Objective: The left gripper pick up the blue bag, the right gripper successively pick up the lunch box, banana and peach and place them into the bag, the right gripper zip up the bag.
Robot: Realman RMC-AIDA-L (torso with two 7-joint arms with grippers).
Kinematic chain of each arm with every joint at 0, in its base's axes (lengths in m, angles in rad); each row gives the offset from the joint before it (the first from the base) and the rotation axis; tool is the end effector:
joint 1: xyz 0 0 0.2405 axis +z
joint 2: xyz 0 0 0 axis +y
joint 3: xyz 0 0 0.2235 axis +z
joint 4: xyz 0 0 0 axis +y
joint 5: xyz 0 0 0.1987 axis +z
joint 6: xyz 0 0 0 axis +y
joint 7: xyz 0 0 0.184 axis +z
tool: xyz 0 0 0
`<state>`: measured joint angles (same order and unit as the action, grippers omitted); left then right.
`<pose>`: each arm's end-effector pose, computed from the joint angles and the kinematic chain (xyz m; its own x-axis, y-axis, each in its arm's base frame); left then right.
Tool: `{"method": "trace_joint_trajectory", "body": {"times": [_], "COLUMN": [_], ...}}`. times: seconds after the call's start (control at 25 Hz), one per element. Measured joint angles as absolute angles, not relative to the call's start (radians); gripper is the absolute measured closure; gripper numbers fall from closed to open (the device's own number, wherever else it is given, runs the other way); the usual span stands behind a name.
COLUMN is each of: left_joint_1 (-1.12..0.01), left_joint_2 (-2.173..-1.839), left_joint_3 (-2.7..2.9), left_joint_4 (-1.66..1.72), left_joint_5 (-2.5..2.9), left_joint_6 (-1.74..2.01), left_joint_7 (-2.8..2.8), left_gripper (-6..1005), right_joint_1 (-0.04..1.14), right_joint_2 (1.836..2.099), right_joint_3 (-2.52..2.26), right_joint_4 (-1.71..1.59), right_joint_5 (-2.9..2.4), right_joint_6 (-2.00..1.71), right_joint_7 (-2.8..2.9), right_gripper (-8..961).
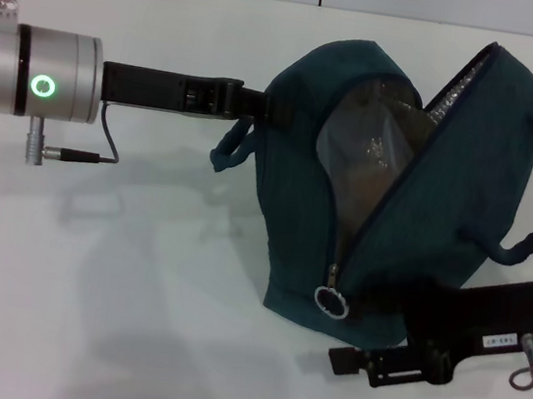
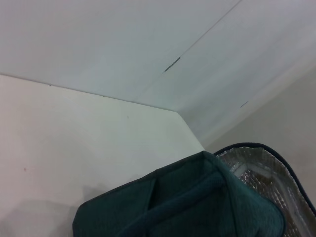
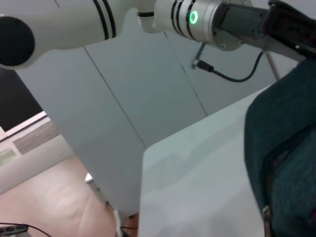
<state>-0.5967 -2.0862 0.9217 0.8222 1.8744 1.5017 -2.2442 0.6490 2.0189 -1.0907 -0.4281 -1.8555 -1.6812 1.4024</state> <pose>-0.1533 0.3453 -0.0200 0.4190 0.7925 0.4432 0.8098 -0.5469 0.2125 0.1793 0.2682 -0.0648 0.8440 -0.3965 -0.3611 -0.3148 -0.9114 0.2650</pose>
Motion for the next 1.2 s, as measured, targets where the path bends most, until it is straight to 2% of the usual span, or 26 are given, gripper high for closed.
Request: {"method": "trace_joint_trajectory", "body": {"times": [0.32,0.76,1.0,1.2], "left_joint_1": [-0.594,-0.589,-0.586,-0.579], "left_joint_2": [-2.086,-2.086,-2.086,-2.086], "left_joint_3": [0.922,0.922,0.922,0.922], "left_joint_4": [0.822,0.822,0.822,0.822], "left_joint_5": [1.874,1.874,1.874,1.869], "left_joint_6": [1.502,1.502,1.503,1.503], "left_joint_7": [-2.244,-2.244,-2.244,-2.243], "left_gripper": [945,945,944,944], "right_joint_1": [0.657,0.648,0.640,0.610], "right_joint_2": [2.023,2.023,2.024,2.018], "right_joint_3": [-1.090,-1.090,-1.083,-1.080], "right_joint_4": [-0.428,-0.428,-0.423,-0.435], "right_joint_5": [-1.828,-1.799,-1.775,-1.757], "right_joint_6": [-1.631,-1.592,-1.555,-1.556], "right_joint_7": [1.396,1.392,1.391,1.391], "right_gripper": [307,510,714,929]}}
